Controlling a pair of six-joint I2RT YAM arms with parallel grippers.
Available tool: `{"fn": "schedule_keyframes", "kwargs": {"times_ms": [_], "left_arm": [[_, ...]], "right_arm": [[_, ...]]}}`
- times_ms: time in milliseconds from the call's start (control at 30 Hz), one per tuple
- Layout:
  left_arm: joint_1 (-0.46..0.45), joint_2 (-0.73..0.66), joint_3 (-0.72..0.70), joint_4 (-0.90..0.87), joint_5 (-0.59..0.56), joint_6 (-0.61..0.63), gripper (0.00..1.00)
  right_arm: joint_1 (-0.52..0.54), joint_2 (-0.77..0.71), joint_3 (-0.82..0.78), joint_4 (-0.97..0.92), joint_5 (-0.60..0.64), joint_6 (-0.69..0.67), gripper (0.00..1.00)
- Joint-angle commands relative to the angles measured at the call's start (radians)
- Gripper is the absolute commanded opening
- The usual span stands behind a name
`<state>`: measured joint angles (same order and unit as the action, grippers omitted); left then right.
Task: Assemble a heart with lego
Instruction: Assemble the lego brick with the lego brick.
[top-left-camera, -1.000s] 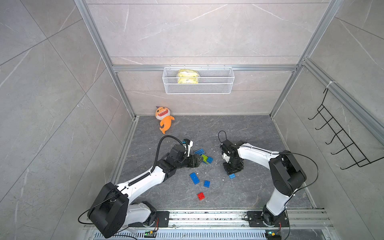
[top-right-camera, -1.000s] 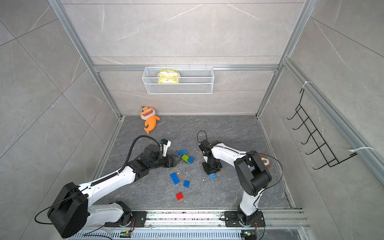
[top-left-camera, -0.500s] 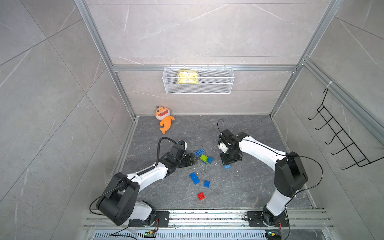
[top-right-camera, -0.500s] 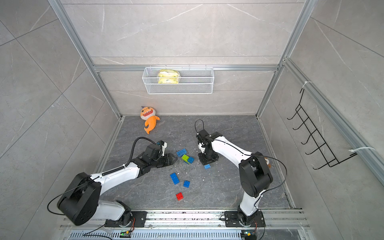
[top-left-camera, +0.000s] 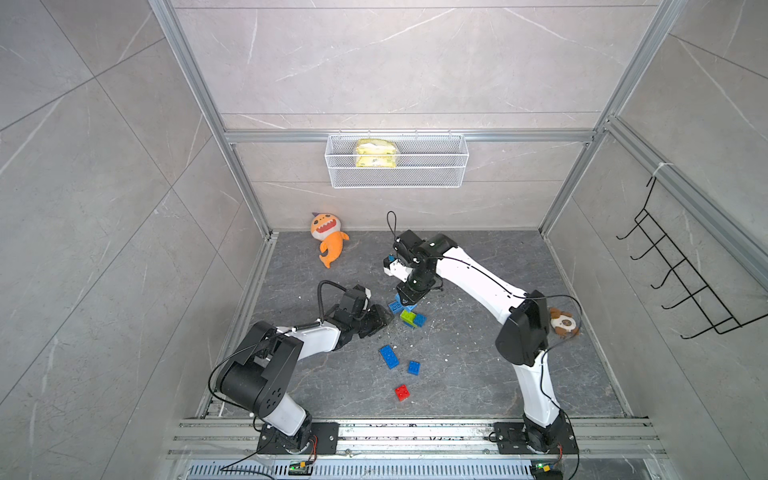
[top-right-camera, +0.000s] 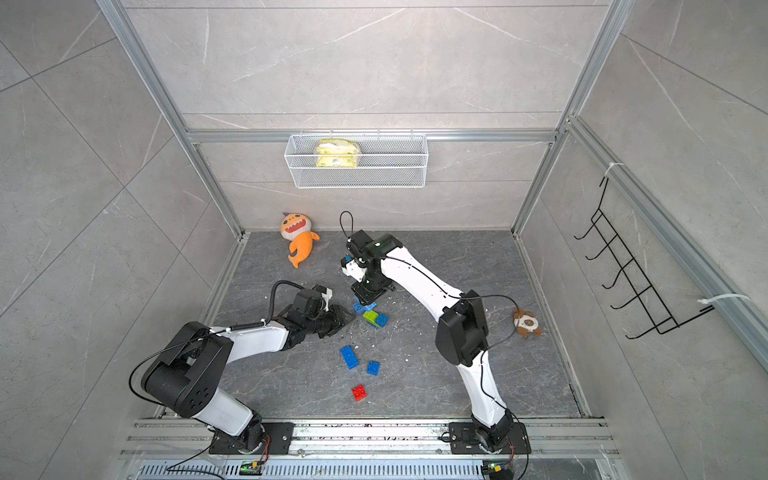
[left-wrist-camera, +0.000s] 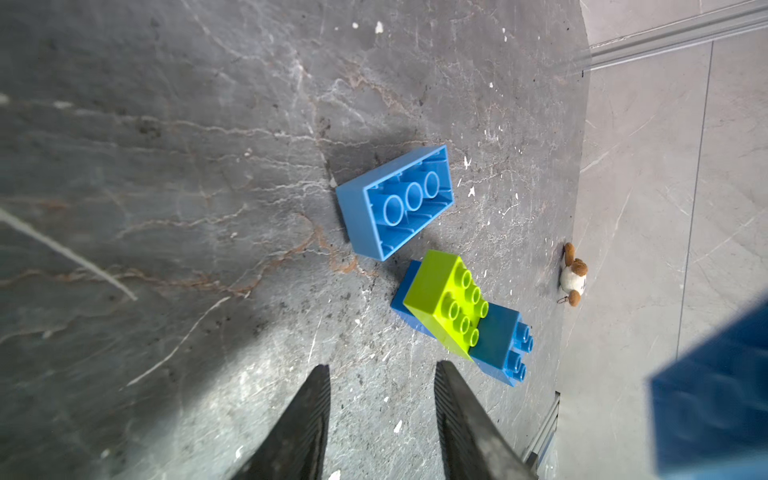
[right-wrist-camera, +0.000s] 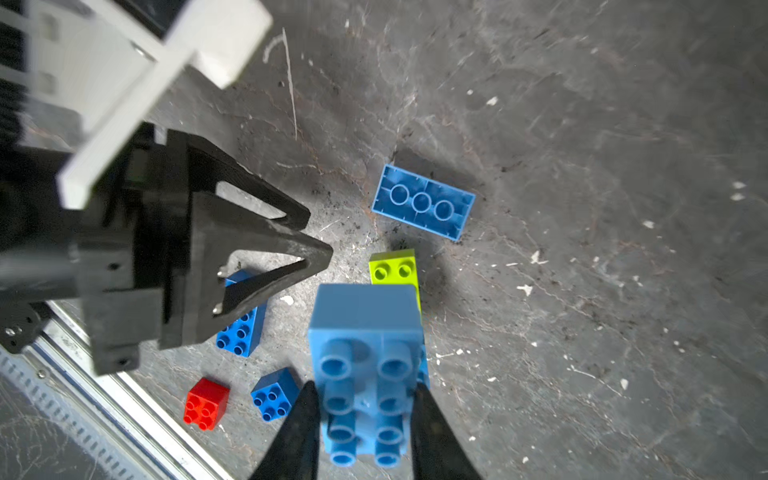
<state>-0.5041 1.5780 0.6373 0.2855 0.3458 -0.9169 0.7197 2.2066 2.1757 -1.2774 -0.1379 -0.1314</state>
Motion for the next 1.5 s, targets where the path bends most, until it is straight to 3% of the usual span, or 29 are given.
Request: {"fn": "schedule_keyframes", "kwargs": {"times_ms": [0,100,233,1100,1467], "left_arm": [[0.000,-0.042,-0.023,0.020,-0.005,-0.020,0.44],[0.000,-0.053,-0.034,0.017,-0.008,-0.016,0.44],[0.001,-0.063,-0.044,0.008,-0.008,-0.010,0.44],[0.001,-0.073,-0.043,0.002,0.010,0.009,0.45],[0.001,-0.068,-0.044,0.012,0.015,0.004,0.46]], "right_arm": [[0.019,0.078,0.129,-0.102,0.023,-0.071,0.33],[0.024,0.155,0.214,-0.152,0.057,-0.100,0.33],[0.025,0.194,0.203,-0.166,0.084,-0.124,0.33],[0.011,0.223,0.082,-0.094,0.102,-0.157,0.33],[0.000,0.203,0.120,-0.068,0.083,-0.158,0.33]]}}
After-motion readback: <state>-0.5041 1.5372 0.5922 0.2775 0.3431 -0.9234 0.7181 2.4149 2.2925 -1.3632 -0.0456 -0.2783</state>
